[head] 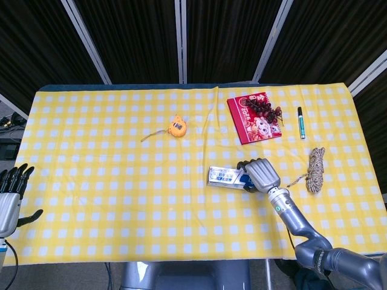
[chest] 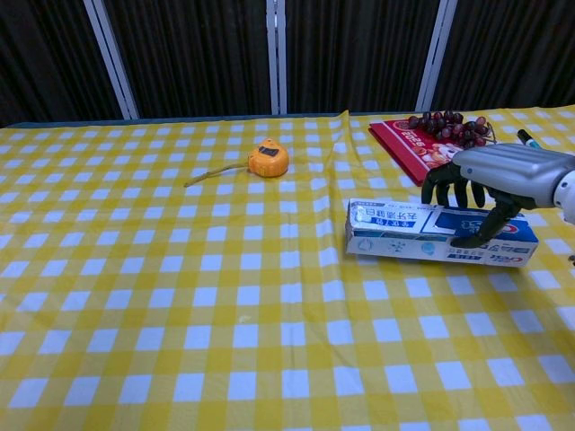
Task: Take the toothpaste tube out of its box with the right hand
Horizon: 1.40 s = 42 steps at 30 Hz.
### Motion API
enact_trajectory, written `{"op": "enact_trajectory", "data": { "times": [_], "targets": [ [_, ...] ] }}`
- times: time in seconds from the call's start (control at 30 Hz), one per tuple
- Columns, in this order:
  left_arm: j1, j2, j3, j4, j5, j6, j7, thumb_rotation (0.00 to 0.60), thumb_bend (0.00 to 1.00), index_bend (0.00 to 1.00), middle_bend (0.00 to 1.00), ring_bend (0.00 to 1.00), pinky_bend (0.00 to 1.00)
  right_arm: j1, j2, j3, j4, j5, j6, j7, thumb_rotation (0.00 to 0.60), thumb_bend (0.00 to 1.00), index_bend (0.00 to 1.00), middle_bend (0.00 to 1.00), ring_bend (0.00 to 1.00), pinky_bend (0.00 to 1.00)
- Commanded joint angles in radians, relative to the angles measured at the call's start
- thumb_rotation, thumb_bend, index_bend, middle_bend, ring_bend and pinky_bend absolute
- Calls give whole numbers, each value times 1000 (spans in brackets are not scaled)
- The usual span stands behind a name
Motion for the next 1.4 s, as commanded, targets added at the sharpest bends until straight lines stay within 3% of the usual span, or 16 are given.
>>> {"op": "enact_trajectory", "data": {
  "times": [0.03, 0.23, 0.37, 0.67, 0.83, 0.93, 1.03, 1.2, 1.4],
  "targets": [
    [-1, 0, 1, -1, 1, 0, 0, 600, 0, 0, 0, 0, 0, -14, 11, -8, -12, -52, 62, 67, 600, 233, 436, 530, 477, 502],
    [2, 4, 5, -10, 11, 9, -2, 600, 0, 0, 0, 0, 0, -37, 58, -14, -56, -133, 175, 168, 600, 262, 445, 530, 477, 502],
    [7, 12, 7, -18, 21, 23, -14, 600, 0, 0, 0, 0, 0, -38, 132, -8, -117, -190, 239, 101, 600, 264, 447, 529, 477, 502],
    [16, 28, 12, -22, 37, 42, -52, 600, 0, 0, 0, 0, 0, -23, 315, 41, -290, -277, 312, -263, 600, 273, 447, 521, 477, 502],
    [19, 36, 12, -24, 44, 52, -67, 600, 0, 0, 0, 0, 0, -5, 405, 58, -350, -339, 303, -547, 600, 298, 447, 505, 477, 502],
    [19, 38, 14, -25, 47, 51, -69, 600, 0, 0, 0, 0, 0, 20, 462, 70, -359, -416, 273, -806, 600, 307, 444, 489, 477, 501],
    [17, 38, 14, -25, 45, 47, -72, 600, 0, 0, 0, 0, 0, 32, 504, 83, -403, -418, 219, -957, 600, 311, 443, 470, 477, 502],
    [15, 39, 11, -22, 39, 43, -77, 600, 0, 0, 0, 0, 0, 59, 575, 102, -456, -436, 152, -1094, 600, 327, 447, 466, 476, 501],
    [13, 37, 13, -21, 41, 38, -72, 600, 0, 0, 0, 0, 0, 83, 638, 111, -482, -477, 106, -1150, 600, 336, 452, 466, 475, 501]
  ]
}}
